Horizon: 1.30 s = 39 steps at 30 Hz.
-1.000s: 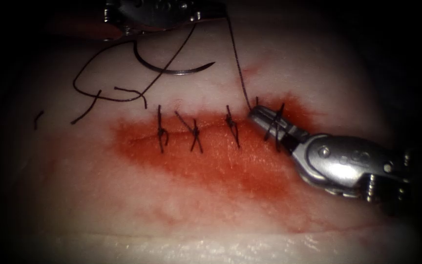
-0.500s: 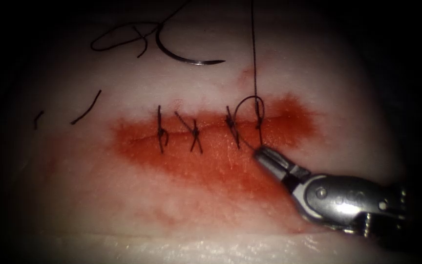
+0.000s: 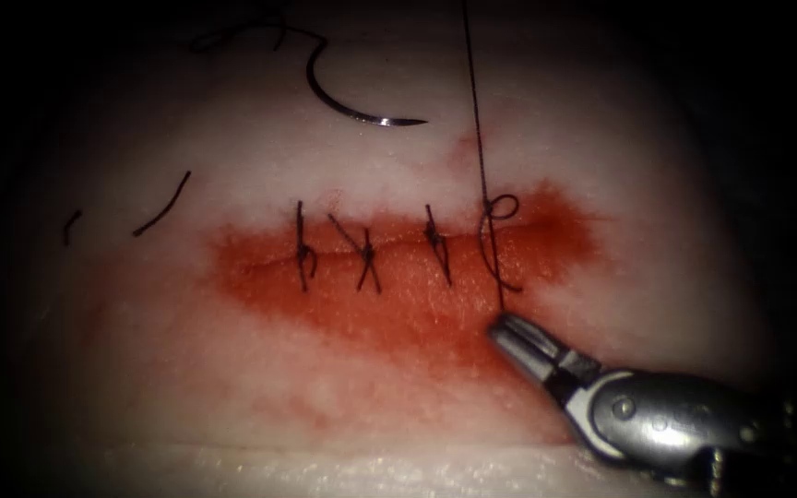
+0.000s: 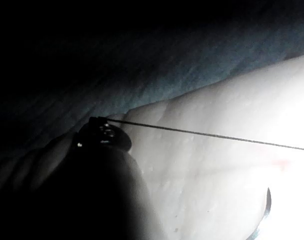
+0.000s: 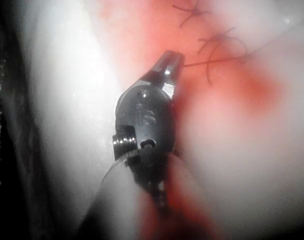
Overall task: Wound Closure
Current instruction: Pull downward on tail with right hand while pulling upward on long end with left grasper
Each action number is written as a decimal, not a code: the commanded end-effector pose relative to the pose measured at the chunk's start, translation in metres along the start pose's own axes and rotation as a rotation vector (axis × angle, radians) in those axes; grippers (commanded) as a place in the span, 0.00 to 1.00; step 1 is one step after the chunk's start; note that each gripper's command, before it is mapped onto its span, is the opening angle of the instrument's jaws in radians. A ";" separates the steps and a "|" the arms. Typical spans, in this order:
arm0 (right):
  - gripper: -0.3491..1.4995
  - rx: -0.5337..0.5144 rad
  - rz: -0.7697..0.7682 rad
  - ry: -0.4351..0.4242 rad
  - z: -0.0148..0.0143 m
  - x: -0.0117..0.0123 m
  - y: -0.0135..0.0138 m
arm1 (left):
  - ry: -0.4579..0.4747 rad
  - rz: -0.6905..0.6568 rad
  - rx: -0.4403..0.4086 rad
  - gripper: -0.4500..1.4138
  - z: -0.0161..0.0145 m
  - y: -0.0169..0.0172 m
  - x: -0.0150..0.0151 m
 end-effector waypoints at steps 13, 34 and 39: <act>0.00 0.005 0.003 -0.015 -0.0030 -0.0014 -0.0007 | 0.068 -0.006 0.166 0.00 -0.0017 -0.0032 0.0030; 0.00 0.017 0.009 -0.088 -0.0065 -0.0056 -0.0019 | 0.051 0.014 0.252 0.00 -0.0042 -0.0084 0.0074; 0.00 0.027 0.010 -0.089 -0.0068 -0.0055 -0.0029 | 0.046 0.017 0.254 0.00 -0.0041 -0.0088 0.0077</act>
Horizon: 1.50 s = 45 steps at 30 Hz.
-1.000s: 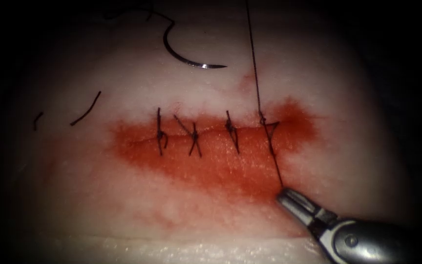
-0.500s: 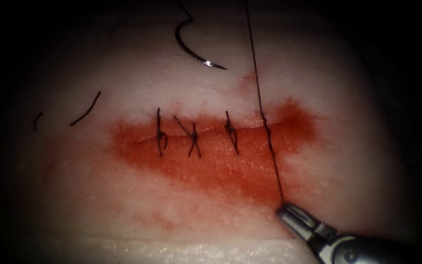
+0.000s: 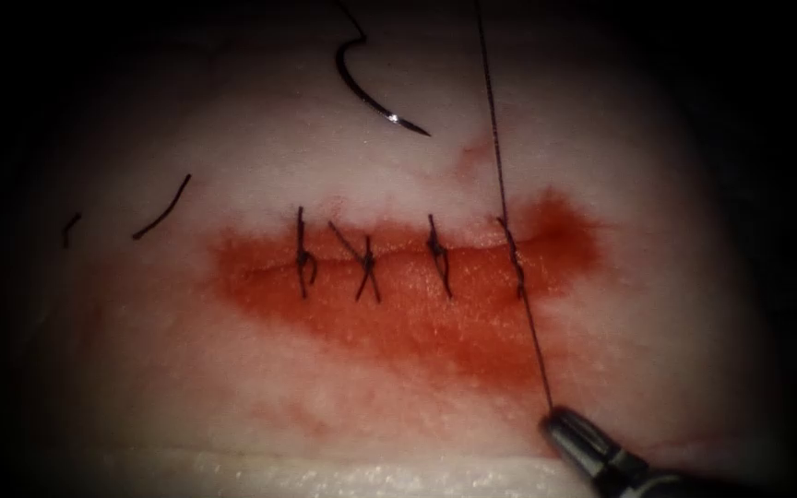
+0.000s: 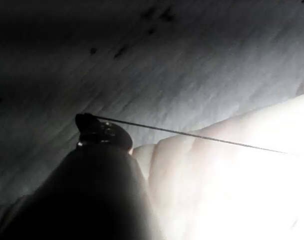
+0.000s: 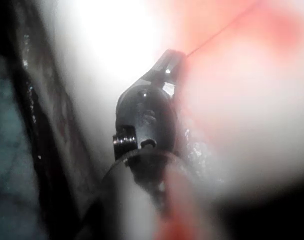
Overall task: Wound Closure
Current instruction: Pull downward on tail with right hand while pulling upward on long end with left grasper, then wrap suture once clockwise around right grasper
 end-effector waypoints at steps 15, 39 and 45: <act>0.63 0.074 -0.028 0.055 0.0020 0.0034 0.0003 | 0.040 0.001 -0.160 0.00 -0.0021 0.0036 0.0000; 0.24 0.169 -0.097 0.030 0.0054 0.0120 -0.0020 | -0.111 -0.046 -0.316 0.00 -0.0240 0.0105 0.0012; 0.00 0.188 -0.083 0.007 0.0079 0.0134 -0.0043 | -0.137 -0.035 -0.304 0.00 -0.0271 0.0127 0.0028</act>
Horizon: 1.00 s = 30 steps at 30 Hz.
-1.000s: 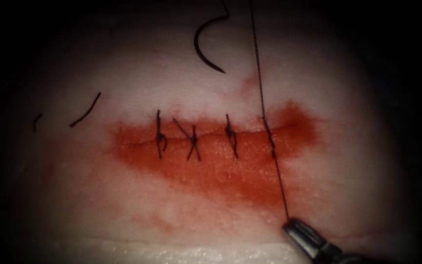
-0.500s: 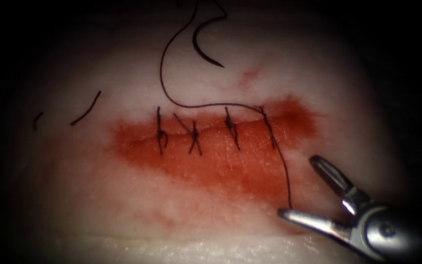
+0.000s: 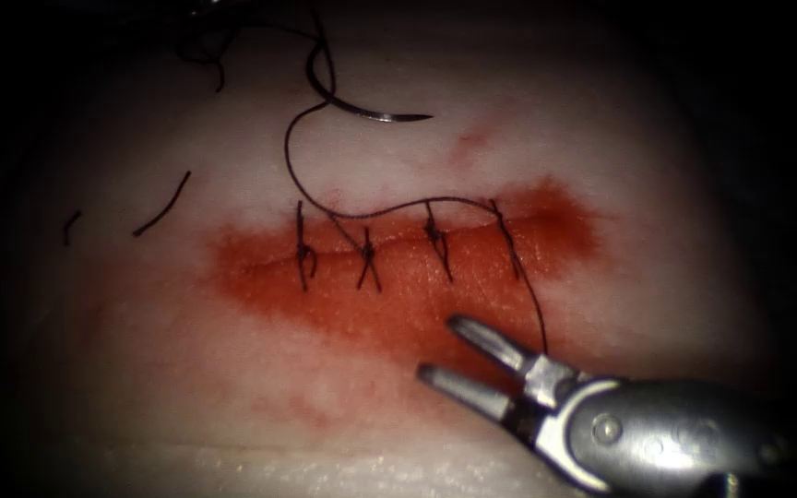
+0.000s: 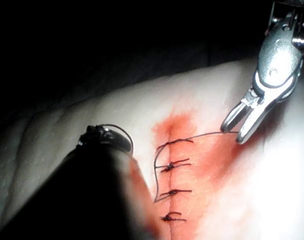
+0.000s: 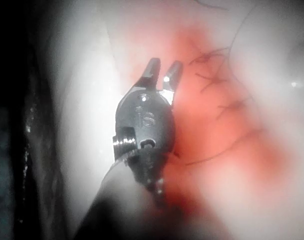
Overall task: Wound Closure
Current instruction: Wrap suture once clockwise around right grasper
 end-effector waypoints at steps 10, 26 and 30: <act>0.00 0.014 0.040 0.061 0.0084 0.0031 -0.0041 | -0.018 0.000 0.024 0.00 -0.0015 0.0039 0.0002; 0.00 -0.079 0.085 0.161 0.0116 0.0065 -0.0009 | -0.048 0.009 0.001 0.00 -0.0060 0.0084 -0.0006; 0.00 -0.084 0.084 0.160 0.0117 0.0062 -0.0006 | -0.050 0.011 0.000 0.00 -0.0070 0.0090 -0.0005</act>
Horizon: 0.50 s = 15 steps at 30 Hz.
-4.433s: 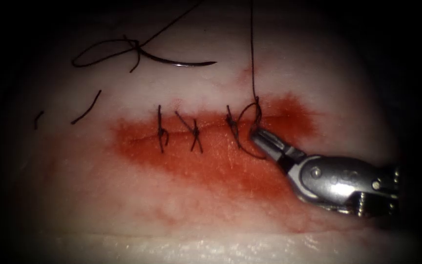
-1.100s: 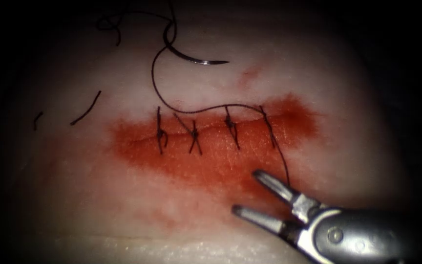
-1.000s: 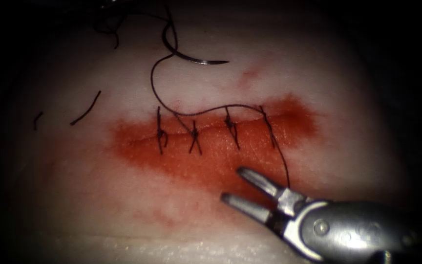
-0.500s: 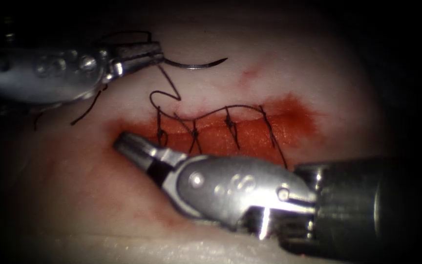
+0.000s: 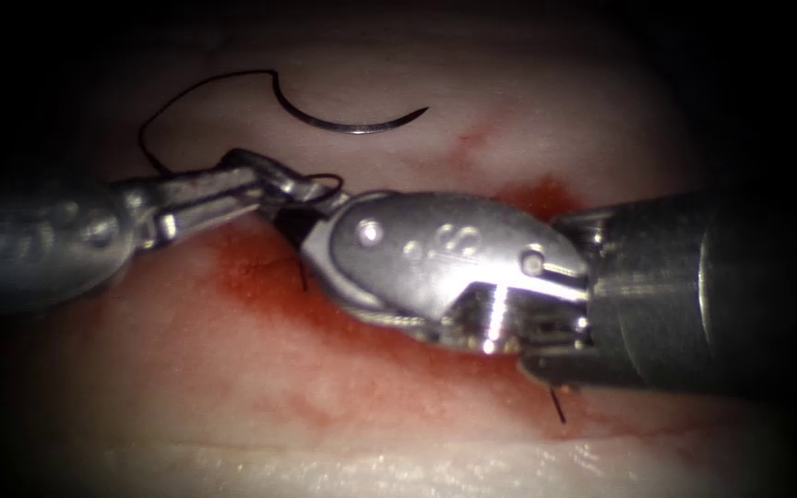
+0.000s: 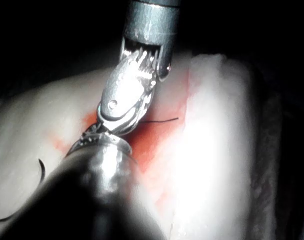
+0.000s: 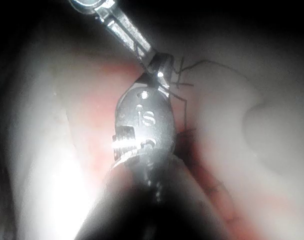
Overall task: Wound Closure
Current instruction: Wrap suture once clockwise around right grasper
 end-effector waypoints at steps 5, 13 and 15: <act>0.00 -0.002 0.003 -0.011 0.0000 -0.0002 0.0003 | 0.003 0.005 0.005 0.00 0.0004 0.0010 0.0001; 0.00 -0.012 0.018 0.057 -0.0016 0.0013 0.0023 | 0.009 0.022 -0.004 0.00 0.0014 0.0039 -0.0007; 0.00 -0.011 0.022 0.069 -0.0019 0.0016 0.0027 | 0.015 0.024 -0.014 0.00 0.0018 0.0048 -0.0008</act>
